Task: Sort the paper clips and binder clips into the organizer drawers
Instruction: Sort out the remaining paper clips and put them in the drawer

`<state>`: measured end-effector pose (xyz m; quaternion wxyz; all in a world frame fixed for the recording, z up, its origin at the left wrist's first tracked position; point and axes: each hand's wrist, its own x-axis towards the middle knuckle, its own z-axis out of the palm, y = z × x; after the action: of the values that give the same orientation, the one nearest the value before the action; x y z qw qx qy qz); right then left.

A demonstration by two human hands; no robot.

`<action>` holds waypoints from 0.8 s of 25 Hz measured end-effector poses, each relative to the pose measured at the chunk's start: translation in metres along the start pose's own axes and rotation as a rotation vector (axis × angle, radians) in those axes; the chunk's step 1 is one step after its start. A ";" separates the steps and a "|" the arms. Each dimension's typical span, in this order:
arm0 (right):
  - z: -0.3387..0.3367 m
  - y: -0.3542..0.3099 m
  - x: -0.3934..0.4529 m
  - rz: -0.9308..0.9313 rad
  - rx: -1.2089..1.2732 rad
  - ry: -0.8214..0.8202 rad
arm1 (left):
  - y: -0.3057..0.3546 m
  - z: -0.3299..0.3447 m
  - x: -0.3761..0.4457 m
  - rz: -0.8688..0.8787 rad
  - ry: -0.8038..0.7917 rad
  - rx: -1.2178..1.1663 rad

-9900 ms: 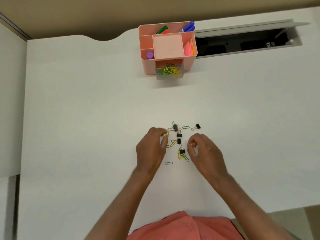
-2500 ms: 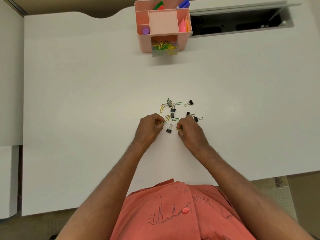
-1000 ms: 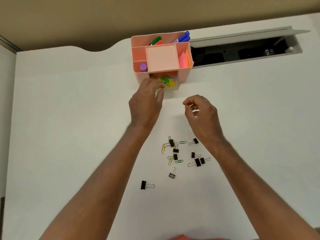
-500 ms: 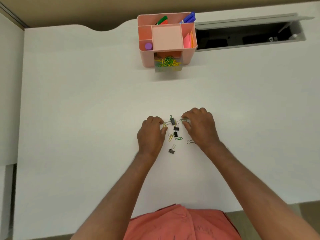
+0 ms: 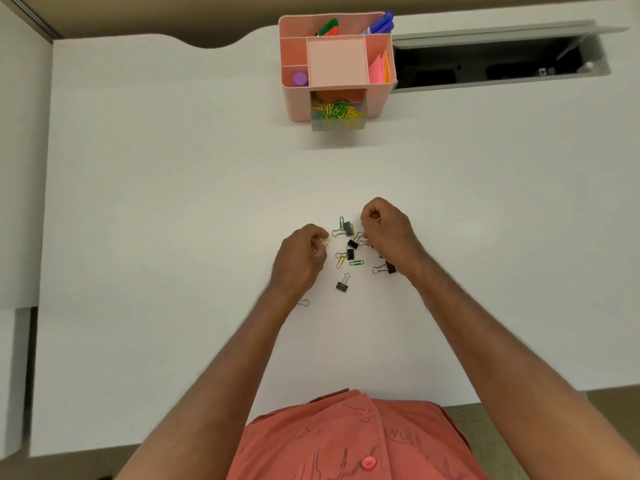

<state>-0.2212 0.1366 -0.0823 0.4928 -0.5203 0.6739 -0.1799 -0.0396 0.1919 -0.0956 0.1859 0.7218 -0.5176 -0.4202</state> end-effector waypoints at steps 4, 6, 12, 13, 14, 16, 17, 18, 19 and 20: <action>0.008 -0.004 0.005 0.012 -0.011 -0.023 | 0.004 0.004 -0.004 -0.074 -0.034 -0.100; 0.012 -0.002 0.007 -0.068 -0.156 -0.035 | 0.007 0.007 -0.007 -0.090 -0.057 -0.112; 0.016 0.005 0.007 -0.155 -0.375 0.002 | 0.014 0.016 -0.011 0.065 -0.090 0.206; 0.015 0.005 0.008 -0.151 -0.370 0.006 | 0.014 0.017 -0.011 0.087 -0.086 0.250; 0.014 0.005 0.008 -0.138 -0.350 0.003 | 0.014 0.018 -0.012 0.100 -0.080 0.273; 0.006 0.004 0.010 -0.081 -0.251 0.000 | 0.013 0.020 -0.014 0.103 -0.070 0.288; 0.000 0.003 0.011 -0.045 -0.177 0.018 | 0.013 0.021 -0.014 0.105 -0.068 0.294; -0.007 0.003 0.013 -0.019 -0.117 0.052 | 0.012 0.022 -0.015 0.108 -0.066 0.301; -0.013 0.003 0.015 -0.012 -0.105 0.098 | 0.012 0.023 -0.015 0.111 -0.062 0.304; -0.020 0.004 0.017 -0.017 -0.155 0.142 | 0.012 0.024 -0.016 0.112 -0.058 0.303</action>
<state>-0.2404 0.1181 -0.0843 0.4006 -0.5485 0.7145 -0.1681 -0.0672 0.2052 -0.0943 0.0831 0.6992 -0.6195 -0.3471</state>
